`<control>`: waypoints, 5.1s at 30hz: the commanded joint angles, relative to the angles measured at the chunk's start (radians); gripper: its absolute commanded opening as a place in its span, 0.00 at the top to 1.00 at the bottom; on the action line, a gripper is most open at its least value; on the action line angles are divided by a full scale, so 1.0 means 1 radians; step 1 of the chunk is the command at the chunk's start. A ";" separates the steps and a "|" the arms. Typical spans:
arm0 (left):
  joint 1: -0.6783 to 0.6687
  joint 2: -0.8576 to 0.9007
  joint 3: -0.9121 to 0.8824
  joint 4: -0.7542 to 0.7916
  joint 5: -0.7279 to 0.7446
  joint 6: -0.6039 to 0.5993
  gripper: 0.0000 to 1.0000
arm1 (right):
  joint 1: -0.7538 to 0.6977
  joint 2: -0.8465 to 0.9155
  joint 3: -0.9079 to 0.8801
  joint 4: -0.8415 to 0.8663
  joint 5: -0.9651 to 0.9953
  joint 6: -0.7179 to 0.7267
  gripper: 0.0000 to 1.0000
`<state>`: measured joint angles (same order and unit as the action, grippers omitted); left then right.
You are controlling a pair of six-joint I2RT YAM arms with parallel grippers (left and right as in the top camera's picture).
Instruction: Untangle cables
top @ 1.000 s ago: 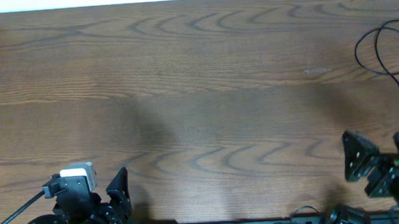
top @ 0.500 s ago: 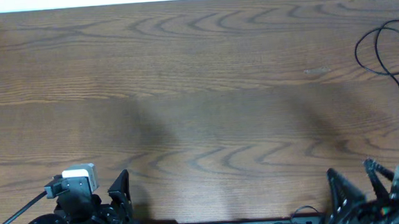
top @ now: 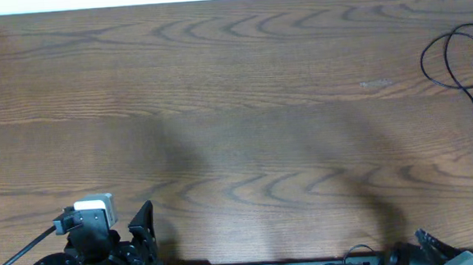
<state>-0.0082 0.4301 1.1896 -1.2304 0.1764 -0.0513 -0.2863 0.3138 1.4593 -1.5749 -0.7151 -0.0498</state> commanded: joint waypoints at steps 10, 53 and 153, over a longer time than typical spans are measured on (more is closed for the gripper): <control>0.004 -0.001 0.012 -0.049 -0.013 0.010 0.35 | 0.037 -0.105 0.000 -0.123 0.027 -0.098 0.01; 0.004 -0.001 0.012 -0.049 -0.013 0.014 0.34 | 0.086 -0.306 -0.260 0.136 0.050 -0.435 0.01; 0.004 -0.001 0.012 -0.068 -0.013 0.040 0.33 | 0.082 -0.303 -1.351 1.214 0.548 0.101 0.01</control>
<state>-0.0082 0.4301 1.1896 -1.2984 0.1761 -0.0250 -0.1997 0.0113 0.1131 -0.3622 -0.1783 0.0307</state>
